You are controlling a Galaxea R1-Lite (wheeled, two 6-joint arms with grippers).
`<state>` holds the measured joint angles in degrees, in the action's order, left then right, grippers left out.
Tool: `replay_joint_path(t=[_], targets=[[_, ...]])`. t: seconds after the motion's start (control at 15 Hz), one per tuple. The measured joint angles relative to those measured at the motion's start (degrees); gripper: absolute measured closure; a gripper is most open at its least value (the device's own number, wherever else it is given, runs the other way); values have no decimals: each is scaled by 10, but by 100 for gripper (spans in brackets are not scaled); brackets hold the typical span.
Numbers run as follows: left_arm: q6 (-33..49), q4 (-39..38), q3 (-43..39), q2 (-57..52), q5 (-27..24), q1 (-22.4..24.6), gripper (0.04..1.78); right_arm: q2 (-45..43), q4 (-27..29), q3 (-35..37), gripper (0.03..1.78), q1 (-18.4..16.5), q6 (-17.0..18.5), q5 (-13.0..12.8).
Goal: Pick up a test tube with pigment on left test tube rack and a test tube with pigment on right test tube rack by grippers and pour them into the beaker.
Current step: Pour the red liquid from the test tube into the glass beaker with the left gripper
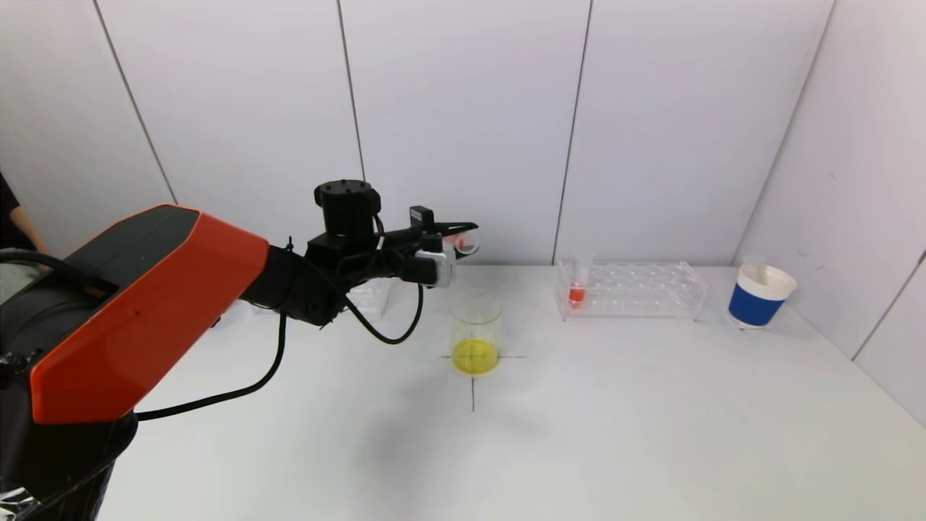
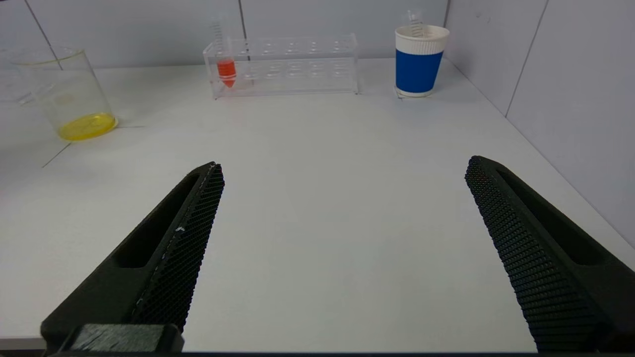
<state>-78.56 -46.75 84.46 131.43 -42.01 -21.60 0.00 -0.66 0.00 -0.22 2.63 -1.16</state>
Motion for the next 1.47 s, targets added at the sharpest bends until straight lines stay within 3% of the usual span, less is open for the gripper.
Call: replay_joint_path(t=[0.53,1.47], targets=[[-60,-1,-2,11,9,-3,135,0,0,0,4,0,0,0],[-76,-8,-15,7,0,-3,135,0,0,0,4,0,0,0]])
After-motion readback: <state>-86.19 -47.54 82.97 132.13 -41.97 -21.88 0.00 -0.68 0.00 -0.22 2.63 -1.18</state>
